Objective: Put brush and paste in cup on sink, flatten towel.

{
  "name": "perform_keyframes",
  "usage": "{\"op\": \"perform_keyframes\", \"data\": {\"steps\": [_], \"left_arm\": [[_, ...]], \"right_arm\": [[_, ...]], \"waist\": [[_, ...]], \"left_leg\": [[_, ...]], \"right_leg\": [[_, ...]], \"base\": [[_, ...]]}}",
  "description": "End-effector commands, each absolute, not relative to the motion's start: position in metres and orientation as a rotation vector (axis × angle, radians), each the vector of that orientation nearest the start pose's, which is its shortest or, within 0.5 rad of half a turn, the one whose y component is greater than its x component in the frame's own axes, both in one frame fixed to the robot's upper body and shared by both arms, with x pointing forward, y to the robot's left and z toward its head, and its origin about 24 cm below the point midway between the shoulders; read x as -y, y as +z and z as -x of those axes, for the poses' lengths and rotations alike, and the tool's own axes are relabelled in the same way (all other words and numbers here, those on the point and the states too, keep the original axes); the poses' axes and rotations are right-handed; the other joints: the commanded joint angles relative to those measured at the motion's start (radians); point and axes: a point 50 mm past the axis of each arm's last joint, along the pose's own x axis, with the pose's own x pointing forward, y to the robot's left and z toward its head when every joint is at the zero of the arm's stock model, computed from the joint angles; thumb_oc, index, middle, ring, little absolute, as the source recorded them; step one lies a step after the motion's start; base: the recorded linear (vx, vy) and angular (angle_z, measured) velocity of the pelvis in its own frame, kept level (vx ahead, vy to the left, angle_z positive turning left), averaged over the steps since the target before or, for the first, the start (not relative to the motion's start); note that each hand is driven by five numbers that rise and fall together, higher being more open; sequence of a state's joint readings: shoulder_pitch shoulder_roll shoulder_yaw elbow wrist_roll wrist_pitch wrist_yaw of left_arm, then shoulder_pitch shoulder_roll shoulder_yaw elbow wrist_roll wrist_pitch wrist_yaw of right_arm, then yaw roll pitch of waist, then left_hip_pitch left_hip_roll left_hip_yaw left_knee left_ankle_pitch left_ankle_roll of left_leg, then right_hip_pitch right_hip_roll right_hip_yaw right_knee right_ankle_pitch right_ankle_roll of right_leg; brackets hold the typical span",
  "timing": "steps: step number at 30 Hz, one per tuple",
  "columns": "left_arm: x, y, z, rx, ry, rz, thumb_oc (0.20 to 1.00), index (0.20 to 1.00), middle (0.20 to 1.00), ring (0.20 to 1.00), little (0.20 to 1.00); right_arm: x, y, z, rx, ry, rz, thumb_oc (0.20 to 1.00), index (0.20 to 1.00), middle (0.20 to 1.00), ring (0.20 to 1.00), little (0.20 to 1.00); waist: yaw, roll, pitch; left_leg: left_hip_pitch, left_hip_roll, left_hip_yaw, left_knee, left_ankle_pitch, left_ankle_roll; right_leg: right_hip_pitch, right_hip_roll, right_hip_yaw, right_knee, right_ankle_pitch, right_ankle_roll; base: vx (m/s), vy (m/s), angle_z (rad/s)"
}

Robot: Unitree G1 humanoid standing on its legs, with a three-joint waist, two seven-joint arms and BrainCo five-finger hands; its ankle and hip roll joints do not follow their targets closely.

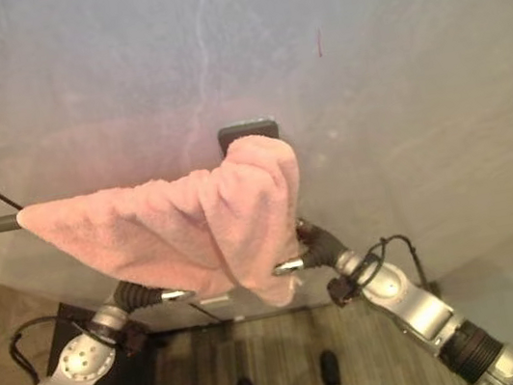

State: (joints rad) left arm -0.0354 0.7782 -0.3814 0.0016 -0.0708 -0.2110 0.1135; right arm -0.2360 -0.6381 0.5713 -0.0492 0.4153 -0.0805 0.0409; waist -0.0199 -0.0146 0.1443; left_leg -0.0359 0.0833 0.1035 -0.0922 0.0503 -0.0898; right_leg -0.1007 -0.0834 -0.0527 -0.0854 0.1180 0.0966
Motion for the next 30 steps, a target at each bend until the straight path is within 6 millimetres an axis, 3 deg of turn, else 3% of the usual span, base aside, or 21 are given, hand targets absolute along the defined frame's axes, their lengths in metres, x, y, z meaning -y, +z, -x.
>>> {"op": "perform_keyframes", "data": {"steps": [1,2,3,4,7,14,15,17,18,20,24,30], "left_arm": [[-0.195,0.078,-0.251,0.204,-0.337,-0.666,0.595,0.595,0.595,0.595,0.595],[-0.194,0.074,-0.251,0.189,-0.331,-0.657,0.291,0.291,0.291,0.291,0.291],[-0.194,0.074,-0.251,0.189,-0.331,-0.657,0.291,0.291,0.291,0.291,0.291],[-0.193,0.072,-0.251,0.181,-0.332,-0.653,0.2,0.2,0.2,0.2,0.2],[-0.196,0.063,-0.247,0.145,-0.313,-0.657,0.2,0.2,0.2,0.2,0.2],[-0.21,0.069,-0.24,0.153,-0.228,-0.627,0.2,0.2,0.2,0.2,0.2],[-0.215,0.078,-0.238,0.188,-0.19,-0.605,0.2,0.2,0.2,0.2,0.2],[-0.215,0.082,-0.236,0.202,-0.185,-0.597,0.2,0.2,0.2,0.2,0.2],[-0.215,0.096,-0.232,0.259,-0.177,-0.582,0.2,0.2,0.2,0.2,0.2],[-0.215,0.1,-0.23,0.274,-0.169,-0.566,0.2,0.2,0.2,0.2,0.2],[-0.217,0.131,-0.221,0.414,-0.107,-0.483,0.2,0.2,0.2,0.2,0.2],[-0.229,0.151,-0.211,0.524,0.045,-0.389,0.2,0.2,0.2,0.2,0.2]], "right_arm": [[0.12,0.083,-0.267,0.131,0.56,0.196,0.2,0.2,0.2,0.2,0.2],[0.119,0.082,-0.266,0.129,0.556,0.183,0.2,0.2,0.2,0.2,0.2],[0.119,0.082,-0.266,0.128,0.555,0.183,0.2,0.2,0.2,0.2,0.2],[0.118,0.082,-0.266,0.125,0.555,0.176,0.2,0.2,0.2,0.2,0.2],[0.116,0.078,-0.265,0.108,0.546,0.152,0.2,0.2,0.2,0.2,0.2],[0.115,0.088,-0.258,0.149,0.583,0.125,0.2,0.2,0.2,0.2,0.2],[0.115,0.102,-0.255,0.206,0.608,0.126,0.2,0.2,0.2,0.2,0.2],[0.116,0.105,-0.253,0.218,0.618,0.119,0.2,0.2,0.2,0.2,0.2],[0.118,0.121,-0.247,0.281,0.651,0.115,0.2,0.2,0.2,0.2,0.2],[0.12,0.125,-0.244,0.293,0.66,0.108,0.2,0.2,0.2,0.2,0.2],[0.118,0.152,-0.231,0.402,0.733,0.076,0.2,0.2,0.2,0.2,0.2],[0.103,0.17,-0.224,0.486,0.815,0.029,0.2,0.2,0.2,0.2,0.2]], "waist": [[-0.013,-0.056,-0.068],[-0.012,-0.058,-0.069],[-0.012,-0.058,-0.069],[-0.011,-0.059,-0.071],[-0.003,-0.064,-0.076],[0.011,-0.069,-0.081],[0.015,-0.071,-0.08],[0.015,-0.07,-0.082],[0.018,-0.072,-0.077],[0.018,-0.072,-0.078],[0.025,-0.072,-0.073],[0.048,-0.072,-0.069]], "left_leg": [[-0.027,0.028,-0.009,0.005,0.004,-0.027],[-0.025,0.03,-0.008,0.005,0.002,-0.026],[-0.024,0.03,-0.008,0.005,0.002,-0.026],[-0.023,0.031,-0.007,0.005,0.002,-0.026],[-0.017,0.035,-0.008,0.005,0.0,-0.026],[-0.012,0.042,-0.015,0.005,0.001,-0.029],[-0.019,0.043,-0.018,0.005,0.013,-0.031],[-0.016,0.044,-0.02,0.005,0.004,-0.032],[-0.023,0.045,-0.023,0.005,0.015,-0.034],[-0.019,0.045,-0.025,0.005,0.006,-0.035],[-0.034,0.044,-0.034,0.005,0.021,-0.037],[-0.043,0.039,-0.05,0.005,0.023,-0.038]], "right_leg": [[-0.006,-0.122,0.064,0.007,0.001,0.112],[-0.004,-0.121,0.064,0.007,0.0,0.112],[-0.004,-0.121,0.064,0.007,0.0,0.112],[-0.002,-0.12,0.065,0.006,-0.001,0.112],[0.004,-0.117,0.066,0.004,-0.004,0.111],[0.012,-0.112,0.063,0.002,-0.012,0.107],[0.008,-0.112,0.062,0.004,-0.008,0.105],[0.015,-0.112,0.058,0.003,-0.018,0.104],[0.011,-0.113,0.058,0.005,-0.012,0.103],[0.017,-0.113,0.054,0.004,-0.021,0.103],[0.012,-0.118,0.047,0.008,-0.016,0.102],[0.016,-0.127,0.033,0.01,-0.018,0.101]], "base": [[0.02,-0.003,-0.07],[0.02,-0.003,-0.1],[0.01,-0.006,-0.08],[0.01,-0.02,-0.07],[0.0,-0.008,-0.01],[0.0,-0.014,0.0],[0.0,0.0,0.0],[0.01,-0.018,0.04],[0.0,-0.016,0.04],[0.01,-0.014,0.05],[-0.02,-0.007,0.09],[0.01,-0.008,0.05]]}}
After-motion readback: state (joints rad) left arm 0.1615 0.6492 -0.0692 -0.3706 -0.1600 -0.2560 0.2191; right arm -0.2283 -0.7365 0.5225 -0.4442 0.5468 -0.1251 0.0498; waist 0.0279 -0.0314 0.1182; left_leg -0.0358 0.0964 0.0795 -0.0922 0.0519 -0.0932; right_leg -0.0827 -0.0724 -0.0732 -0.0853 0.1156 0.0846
